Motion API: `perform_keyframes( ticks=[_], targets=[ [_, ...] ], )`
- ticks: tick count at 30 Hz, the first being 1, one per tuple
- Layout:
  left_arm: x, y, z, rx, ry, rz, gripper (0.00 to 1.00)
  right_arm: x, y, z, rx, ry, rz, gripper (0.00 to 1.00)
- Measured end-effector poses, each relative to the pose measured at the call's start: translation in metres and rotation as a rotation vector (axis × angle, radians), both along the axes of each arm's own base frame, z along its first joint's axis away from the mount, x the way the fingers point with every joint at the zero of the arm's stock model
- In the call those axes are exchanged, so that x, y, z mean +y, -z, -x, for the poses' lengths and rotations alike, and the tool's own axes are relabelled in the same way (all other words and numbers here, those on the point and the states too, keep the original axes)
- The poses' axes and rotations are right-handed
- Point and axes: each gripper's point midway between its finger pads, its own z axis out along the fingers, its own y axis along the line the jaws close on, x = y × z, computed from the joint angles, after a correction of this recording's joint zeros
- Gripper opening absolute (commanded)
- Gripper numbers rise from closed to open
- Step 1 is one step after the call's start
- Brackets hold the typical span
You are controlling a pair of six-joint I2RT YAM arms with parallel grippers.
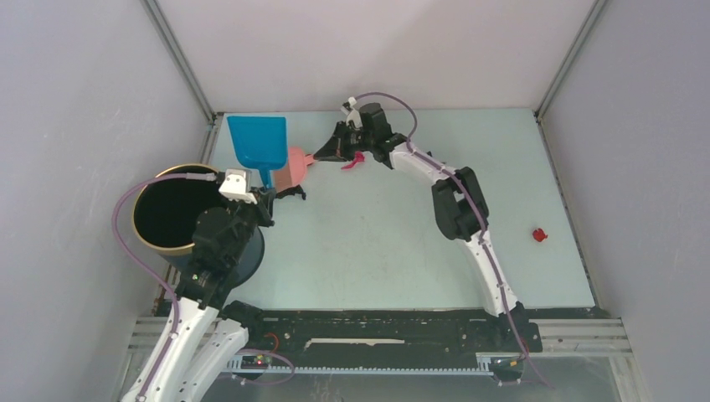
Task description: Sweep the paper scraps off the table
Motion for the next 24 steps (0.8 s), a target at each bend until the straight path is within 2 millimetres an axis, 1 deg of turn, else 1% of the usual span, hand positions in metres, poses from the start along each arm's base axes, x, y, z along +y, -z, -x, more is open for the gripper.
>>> perform_keyframes(
  ticks=[2, 4, 6, 10, 11, 13, 16, 18, 20, 21, 24],
  targets=[
    [-0.001, 0.000, 0.000, 0.001, 0.003, -0.001, 0.00, 0.007, 0.012, -0.016, 0.042, 0.051, 0.005, 0.00],
    [-0.001, 0.000, 0.000, -0.001, 0.004, -0.004, 0.00, 0.009, 0.023, -0.021, 0.080, 0.084, 0.025, 0.00],
    [-0.001, 0.000, -0.001, 0.000, 0.005, -0.008, 0.00, 0.009, 0.036, -0.022, 0.115, 0.118, 0.063, 0.00],
    [-0.001, 0.001, -0.001, 0.001, 0.005, -0.008, 0.00, 0.008, 0.048, -0.020, 0.135, 0.157, 0.114, 0.00],
    [-0.001, 0.000, -0.001, 0.000, 0.005, -0.008, 0.00, 0.006, 0.055, -0.018, 0.142, 0.171, 0.133, 0.00],
    [-0.001, 0.000, -0.001, -0.002, 0.005, -0.007, 0.00, -0.002, 0.068, -0.008, 0.172, 0.187, 0.181, 0.00],
    [-0.002, 0.000, -0.001, -0.003, 0.009, -0.007, 0.00, -0.018, 0.079, 0.009, 0.207, 0.199, 0.233, 0.00],
    [-0.002, 0.000, -0.001, -0.004, 0.013, -0.006, 0.00, -0.030, 0.075, 0.022, 0.211, 0.198, 0.255, 0.00],
    [-0.002, -0.001, 0.000, -0.007, 0.014, -0.005, 0.00, -0.048, 0.066, 0.039, 0.214, 0.195, 0.285, 0.00],
    [-0.002, -0.002, 0.000, -0.009, 0.016, -0.004, 0.00, -0.059, 0.061, 0.047, 0.202, 0.195, 0.297, 0.00],
    [-0.003, -0.004, 0.002, -0.018, 0.020, 0.000, 0.00, -0.100, 0.051, 0.082, 0.170, 0.190, 0.360, 0.00]
  ],
)
